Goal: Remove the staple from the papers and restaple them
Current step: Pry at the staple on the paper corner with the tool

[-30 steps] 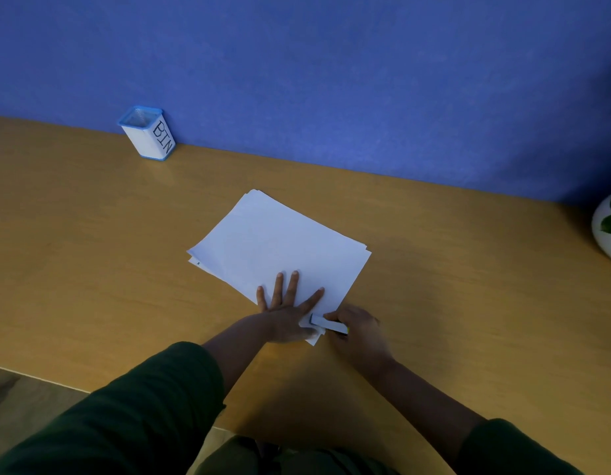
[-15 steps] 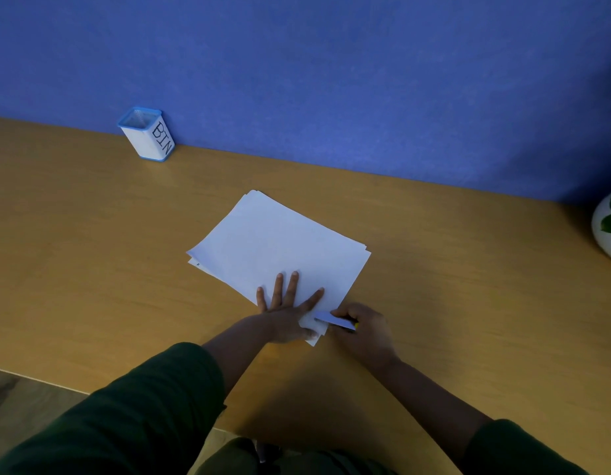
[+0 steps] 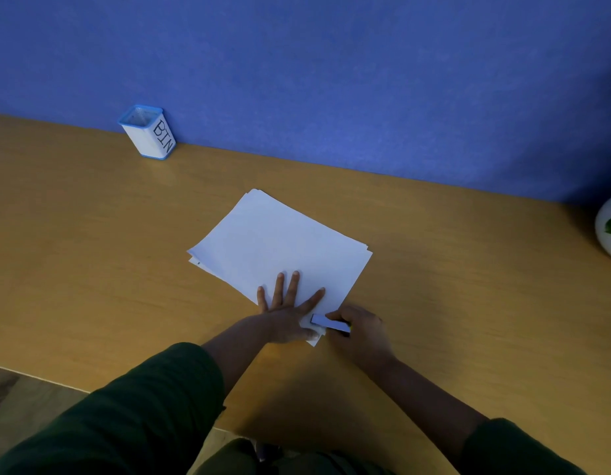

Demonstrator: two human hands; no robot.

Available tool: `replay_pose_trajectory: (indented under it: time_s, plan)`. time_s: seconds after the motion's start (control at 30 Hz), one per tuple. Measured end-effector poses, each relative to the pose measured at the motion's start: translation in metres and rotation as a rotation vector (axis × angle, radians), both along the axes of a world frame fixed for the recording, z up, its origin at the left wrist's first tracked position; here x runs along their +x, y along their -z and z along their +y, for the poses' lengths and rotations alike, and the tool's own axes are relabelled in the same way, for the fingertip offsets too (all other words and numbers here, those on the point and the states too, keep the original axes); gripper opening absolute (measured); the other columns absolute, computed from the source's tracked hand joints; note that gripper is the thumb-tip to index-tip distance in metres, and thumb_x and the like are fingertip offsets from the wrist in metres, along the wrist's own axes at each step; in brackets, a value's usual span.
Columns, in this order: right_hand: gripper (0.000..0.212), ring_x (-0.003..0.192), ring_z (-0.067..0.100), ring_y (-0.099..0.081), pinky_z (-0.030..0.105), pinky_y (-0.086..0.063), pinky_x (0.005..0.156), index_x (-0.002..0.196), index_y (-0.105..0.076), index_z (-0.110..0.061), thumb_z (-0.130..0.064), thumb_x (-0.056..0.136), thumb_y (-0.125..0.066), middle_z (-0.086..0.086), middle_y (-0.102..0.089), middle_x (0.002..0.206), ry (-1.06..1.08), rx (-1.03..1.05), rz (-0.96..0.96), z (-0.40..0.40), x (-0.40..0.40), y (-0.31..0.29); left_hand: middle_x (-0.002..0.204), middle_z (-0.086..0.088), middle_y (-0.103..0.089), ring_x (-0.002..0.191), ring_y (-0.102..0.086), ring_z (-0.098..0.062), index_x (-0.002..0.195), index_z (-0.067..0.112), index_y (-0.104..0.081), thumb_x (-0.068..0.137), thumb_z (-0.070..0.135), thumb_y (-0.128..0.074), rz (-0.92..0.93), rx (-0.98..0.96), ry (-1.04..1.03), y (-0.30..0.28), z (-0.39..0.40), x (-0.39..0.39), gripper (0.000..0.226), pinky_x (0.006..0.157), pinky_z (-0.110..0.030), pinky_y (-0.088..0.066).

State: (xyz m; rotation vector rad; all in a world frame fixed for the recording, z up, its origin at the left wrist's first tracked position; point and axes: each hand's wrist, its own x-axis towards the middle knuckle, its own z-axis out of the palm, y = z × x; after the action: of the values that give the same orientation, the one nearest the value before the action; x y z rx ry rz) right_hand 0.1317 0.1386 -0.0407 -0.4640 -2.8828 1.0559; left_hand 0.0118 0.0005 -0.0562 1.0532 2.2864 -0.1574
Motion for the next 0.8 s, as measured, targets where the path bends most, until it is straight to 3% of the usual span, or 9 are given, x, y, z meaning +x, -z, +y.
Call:
replay_pose_trajectory:
  time_s: [0.23,0.43,0.6,0.8]
  plan:
    - [0.023,0.096,0.012,-0.062,0.027,-0.052,0.081,0.106,-0.069,-0.024,-0.028,0.084,-0.064,-0.006,-0.069,0.105,-0.07,0.04,-0.023,0.003,-0.004,-0.003,0.149,-0.009,0.04,0.134,0.039,-0.038,0.142,0.041,0.021,0.086,0.061,-0.044,0.045,0.007,0.011,-0.003,0.0,0.002,0.088,0.108,-0.064,0.012]
    - [0.019,0.089,0.012,-0.064,0.023,-0.048,0.074,0.1,-0.072,-0.022,-0.026,0.082,-0.066,-0.004,-0.071,0.1,-0.015,-0.014,0.013,0.0,-0.005,-0.001,0.148,-0.01,0.042,0.133,0.04,-0.038,0.142,0.042,0.021,0.086,0.06,-0.044,0.011,-0.013,0.005,-0.007,0.002,0.002,0.088,0.108,-0.064,0.012]
    - [0.017,0.08,0.013,-0.064,0.033,-0.055,0.069,0.093,-0.074,-0.02,-0.025,0.078,-0.067,-0.003,-0.072,0.091,0.06,-0.139,-0.001,0.0,-0.004,0.001,0.147,-0.011,0.042,0.132,0.04,-0.038,0.142,0.042,0.021,0.087,0.059,-0.045,-0.005,-0.03,0.004,-0.008,0.003,0.002,0.088,0.108,-0.064,0.012]
    - [0.024,0.081,0.006,-0.064,0.023,-0.053,0.073,0.096,-0.073,-0.02,-0.022,0.072,-0.076,-0.01,-0.069,0.088,0.243,-0.371,-0.031,0.005,-0.01,0.0,0.146,-0.007,0.044,0.131,0.043,-0.034,0.141,0.045,0.02,0.087,0.058,-0.047,-0.016,-0.014,-0.035,-0.008,0.003,0.002,0.087,0.109,-0.061,0.015]
